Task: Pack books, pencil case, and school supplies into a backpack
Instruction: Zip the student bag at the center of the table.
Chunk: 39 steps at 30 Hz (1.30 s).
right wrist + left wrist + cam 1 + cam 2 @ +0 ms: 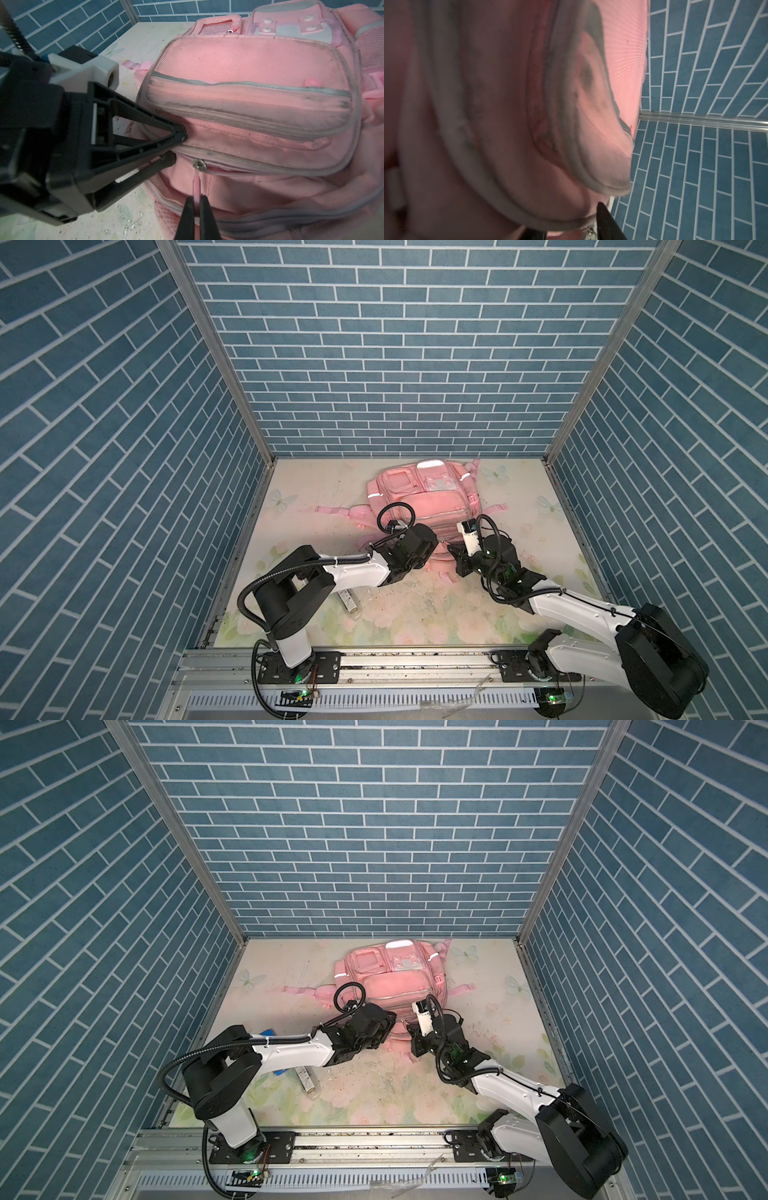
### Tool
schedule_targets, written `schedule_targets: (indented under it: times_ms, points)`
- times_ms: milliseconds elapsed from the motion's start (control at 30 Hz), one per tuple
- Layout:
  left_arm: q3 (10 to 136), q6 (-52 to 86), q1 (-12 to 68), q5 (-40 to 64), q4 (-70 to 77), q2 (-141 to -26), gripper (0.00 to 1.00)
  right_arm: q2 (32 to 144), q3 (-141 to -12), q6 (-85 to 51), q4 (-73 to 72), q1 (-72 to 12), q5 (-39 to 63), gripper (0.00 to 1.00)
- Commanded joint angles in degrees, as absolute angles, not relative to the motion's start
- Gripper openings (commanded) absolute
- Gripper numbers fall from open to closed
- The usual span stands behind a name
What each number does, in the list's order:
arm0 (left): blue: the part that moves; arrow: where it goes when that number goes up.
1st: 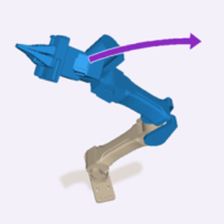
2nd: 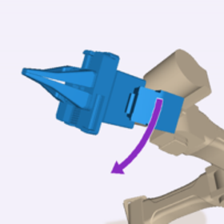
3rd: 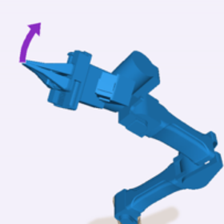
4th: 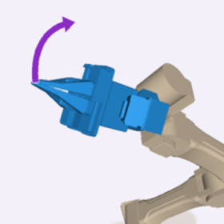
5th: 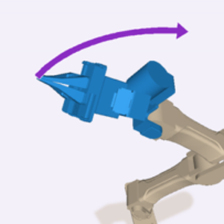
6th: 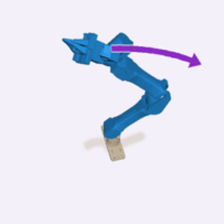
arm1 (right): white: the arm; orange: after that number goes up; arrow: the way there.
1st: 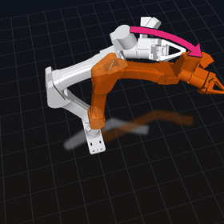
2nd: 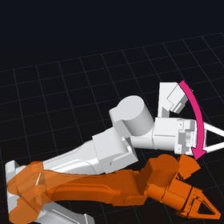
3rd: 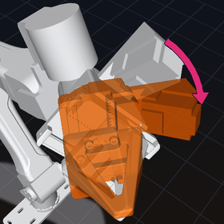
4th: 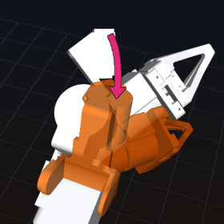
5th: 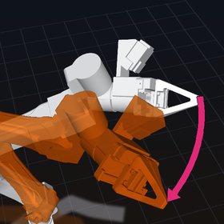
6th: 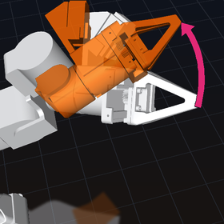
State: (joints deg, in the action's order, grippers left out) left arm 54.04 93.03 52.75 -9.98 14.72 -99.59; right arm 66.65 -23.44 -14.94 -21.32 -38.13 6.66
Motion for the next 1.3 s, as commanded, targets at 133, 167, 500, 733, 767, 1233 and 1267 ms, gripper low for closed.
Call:
schedule_targets:
  times_ms: [133,167,500,733,767,1233,1267]
  points:
    - [58.02,84.20,50.17,-6.02,10.21,-100.92,0.06,64.19,-24.79,-14.44,-19.27,-38.62,1.34,0.00]
    - [57.88,83.38,49.88,-5.47,10.04,-100.53,0.01,63.58,-24.79,-14.48,-18.46,-38.61,-0.16,0.00]
    - [55.31,74.18,45.27,2.33,7.49,-94.93,0.00,56.88,-21.13,-14.11,-15.95,-31.53,-4.11,0.00]
    - [54.12,66.12,40.43,11.58,3.26,-90.02,0.00,57.00,-21.26,-11.71,-15.97,-27.17,-4.97,0.00]
    - [53.90,65.27,39.84,12.34,2.55,-89.31,0.00,57.49,-21.55,-11.52,-15.85,-26.56,-4.78,0.00]
    - [55.53,51.56,30.37,28.23,-6.13,-84.46,0.00,67.28,-27.72,-10.46,-18.37,-16.93,-2.72,0.00]
    - [55.99,51.06,30.37,28.74,-6.60,-84.55,0.00,68.44,-28.54,-10.54,-18.39,-16.39,-2.41,0.00]
